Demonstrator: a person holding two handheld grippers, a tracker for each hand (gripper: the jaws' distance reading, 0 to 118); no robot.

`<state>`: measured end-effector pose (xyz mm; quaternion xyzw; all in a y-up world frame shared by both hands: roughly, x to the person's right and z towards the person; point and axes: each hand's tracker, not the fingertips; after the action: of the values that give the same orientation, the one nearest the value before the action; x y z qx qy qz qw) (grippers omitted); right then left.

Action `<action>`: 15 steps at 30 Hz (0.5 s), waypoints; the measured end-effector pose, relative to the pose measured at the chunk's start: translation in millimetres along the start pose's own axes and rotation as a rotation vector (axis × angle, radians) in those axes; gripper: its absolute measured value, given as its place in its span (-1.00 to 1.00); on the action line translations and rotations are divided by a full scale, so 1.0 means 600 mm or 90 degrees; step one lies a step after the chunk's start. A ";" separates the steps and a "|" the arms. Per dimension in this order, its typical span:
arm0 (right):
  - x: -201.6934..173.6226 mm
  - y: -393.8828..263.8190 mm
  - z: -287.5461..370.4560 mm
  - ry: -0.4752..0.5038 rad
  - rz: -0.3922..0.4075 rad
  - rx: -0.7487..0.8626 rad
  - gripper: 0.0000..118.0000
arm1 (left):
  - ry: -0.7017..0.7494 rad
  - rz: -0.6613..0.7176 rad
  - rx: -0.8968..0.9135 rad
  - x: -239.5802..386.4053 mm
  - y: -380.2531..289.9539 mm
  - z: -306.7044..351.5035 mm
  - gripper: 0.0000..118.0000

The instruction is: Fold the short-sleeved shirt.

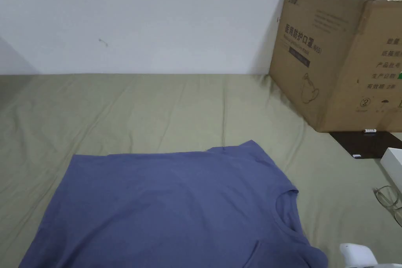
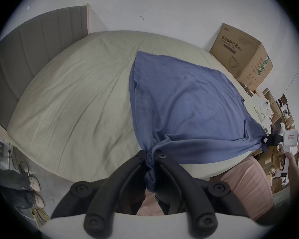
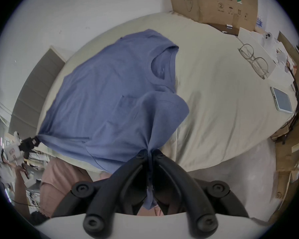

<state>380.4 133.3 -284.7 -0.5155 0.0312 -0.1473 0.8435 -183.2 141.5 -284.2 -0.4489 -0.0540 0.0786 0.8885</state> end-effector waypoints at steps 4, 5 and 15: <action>0.000 0.020 0.037 0.021 -0.027 0.039 -0.94 | -0.018 0.009 0.035 0.018 0.028 0.017 -0.88; -0.001 0.030 0.042 0.027 -0.036 0.044 -0.94 | -0.023 0.013 0.045 0.036 0.036 0.015 -0.88; 0.002 0.203 -0.005 0.035 -0.143 0.020 -0.93 | -0.031 0.068 0.033 0.018 0.182 -0.061 -0.88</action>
<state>407.1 182.2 -393.4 -0.4983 -0.0063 -0.2557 0.8284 -176.3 178.6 -393.4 -0.4259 -0.0497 0.1385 0.8927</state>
